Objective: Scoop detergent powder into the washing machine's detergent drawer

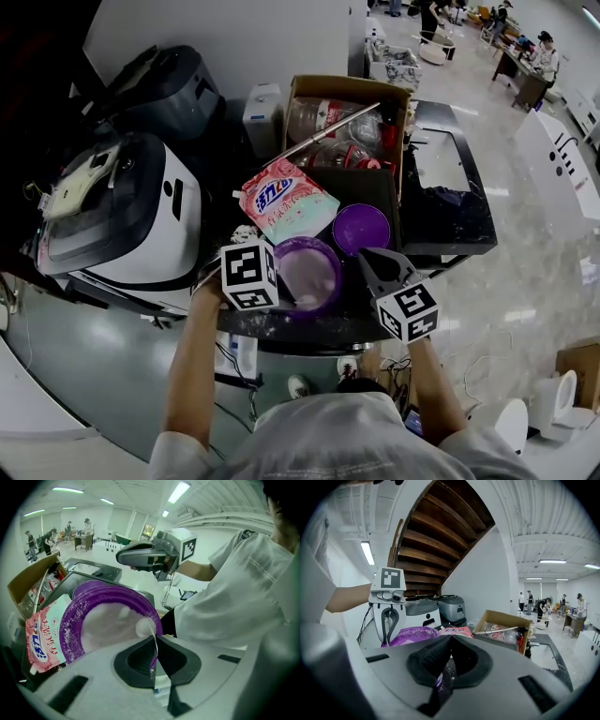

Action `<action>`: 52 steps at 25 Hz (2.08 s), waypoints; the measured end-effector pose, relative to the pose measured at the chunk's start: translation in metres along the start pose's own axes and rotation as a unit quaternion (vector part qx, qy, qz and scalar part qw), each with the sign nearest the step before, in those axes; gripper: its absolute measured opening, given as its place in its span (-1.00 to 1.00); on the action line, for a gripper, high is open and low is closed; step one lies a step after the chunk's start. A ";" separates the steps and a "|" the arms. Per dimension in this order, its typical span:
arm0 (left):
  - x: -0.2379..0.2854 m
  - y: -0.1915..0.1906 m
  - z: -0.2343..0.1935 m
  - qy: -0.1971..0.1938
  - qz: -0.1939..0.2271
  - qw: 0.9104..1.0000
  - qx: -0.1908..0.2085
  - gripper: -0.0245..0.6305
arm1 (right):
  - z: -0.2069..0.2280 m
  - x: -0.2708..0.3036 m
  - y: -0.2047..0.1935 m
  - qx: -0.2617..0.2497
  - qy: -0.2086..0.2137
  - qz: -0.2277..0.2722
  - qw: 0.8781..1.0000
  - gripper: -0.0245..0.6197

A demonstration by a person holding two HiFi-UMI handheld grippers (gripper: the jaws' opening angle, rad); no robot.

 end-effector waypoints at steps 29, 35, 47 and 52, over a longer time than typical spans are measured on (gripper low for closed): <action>-0.029 -0.037 -0.017 0.082 0.421 0.867 -0.252 -0.88 | -0.043 -0.025 0.010 -0.022 -0.022 0.016 0.999 -0.91; -0.045 -0.052 -0.012 0.100 0.520 0.794 -0.298 -0.88 | -0.053 -0.029 0.016 -0.037 -0.018 0.026 0.999 -0.91; -0.093 -0.078 0.024 0.159 0.618 0.707 -0.305 -0.88 | -0.071 -0.036 0.058 -0.064 -0.020 0.067 0.996 -0.91; -0.110 -0.097 0.044 0.182 0.638 0.684 -0.302 -0.88 | -0.086 -0.036 0.074 -0.076 -0.009 0.084 0.993 -0.91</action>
Point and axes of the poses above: the fingertips, and each gripper's own axes: x forward along the fingers, z to its right, y out of its top, the point moved 3 cm from there along -x, backward along the fingers, and after that the axes turned 15 degrees about -z, right-handed, at the moved point
